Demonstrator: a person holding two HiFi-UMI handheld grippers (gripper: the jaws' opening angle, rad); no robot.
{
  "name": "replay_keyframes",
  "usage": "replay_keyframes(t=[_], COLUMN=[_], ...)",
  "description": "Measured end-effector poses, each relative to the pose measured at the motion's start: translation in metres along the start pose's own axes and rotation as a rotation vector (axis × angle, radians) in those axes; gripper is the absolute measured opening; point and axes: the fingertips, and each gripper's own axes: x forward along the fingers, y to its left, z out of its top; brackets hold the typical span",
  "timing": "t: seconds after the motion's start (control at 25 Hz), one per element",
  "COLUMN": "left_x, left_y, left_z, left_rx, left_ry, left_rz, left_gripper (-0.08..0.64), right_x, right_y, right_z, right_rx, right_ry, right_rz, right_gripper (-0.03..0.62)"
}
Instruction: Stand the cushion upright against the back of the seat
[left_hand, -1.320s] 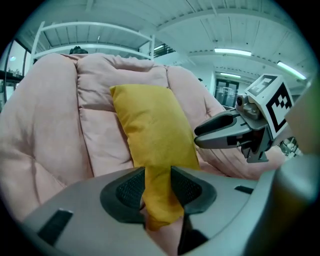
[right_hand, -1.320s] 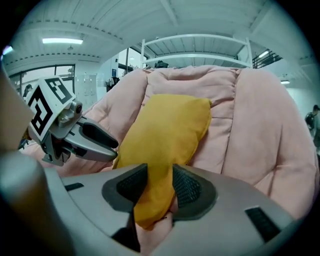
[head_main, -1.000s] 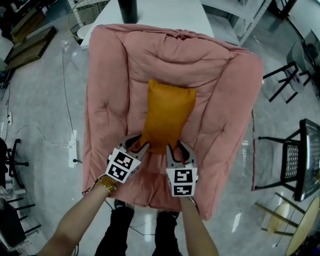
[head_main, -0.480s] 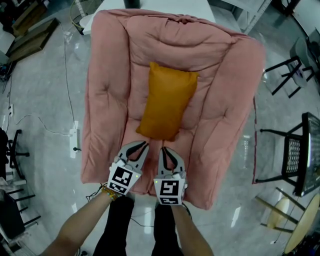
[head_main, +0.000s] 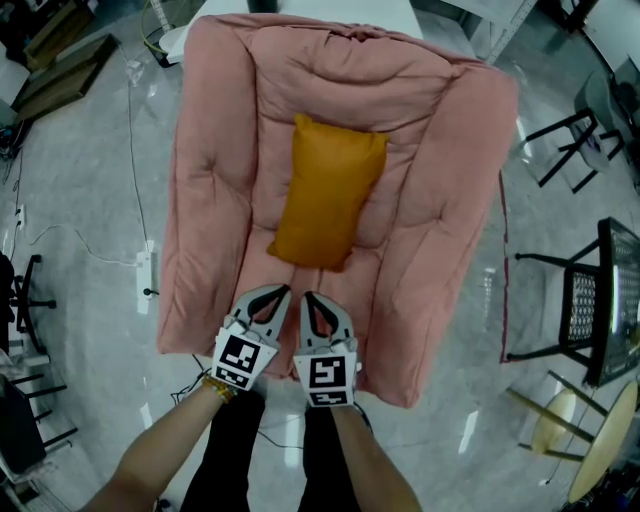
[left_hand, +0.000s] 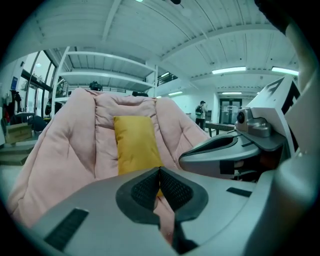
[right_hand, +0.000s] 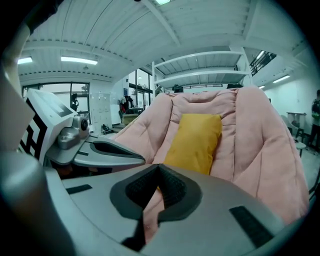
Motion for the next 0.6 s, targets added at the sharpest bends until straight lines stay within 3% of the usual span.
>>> replay_keyframes(t=[0.32, 0.6], left_x=[-0.017, -0.061], left_y=[-0.011, -0.016], left_z=[0.028, 0.087], left_rx=[0.002, -0.009], left_ry=[-0.046, -0.119], left_rz=[-0.001, 0.001], left_gripper=[0.014, 0.014], right_x=[-0.021, -0.063], right_y=[0.004, 0.021], right_z=[0.026, 0.089], right_rx=[-0.009, 0.007], right_ry=[-0.037, -0.087], right_rz=[-0.013, -0.029], right_gripper=[0.014, 0.014])
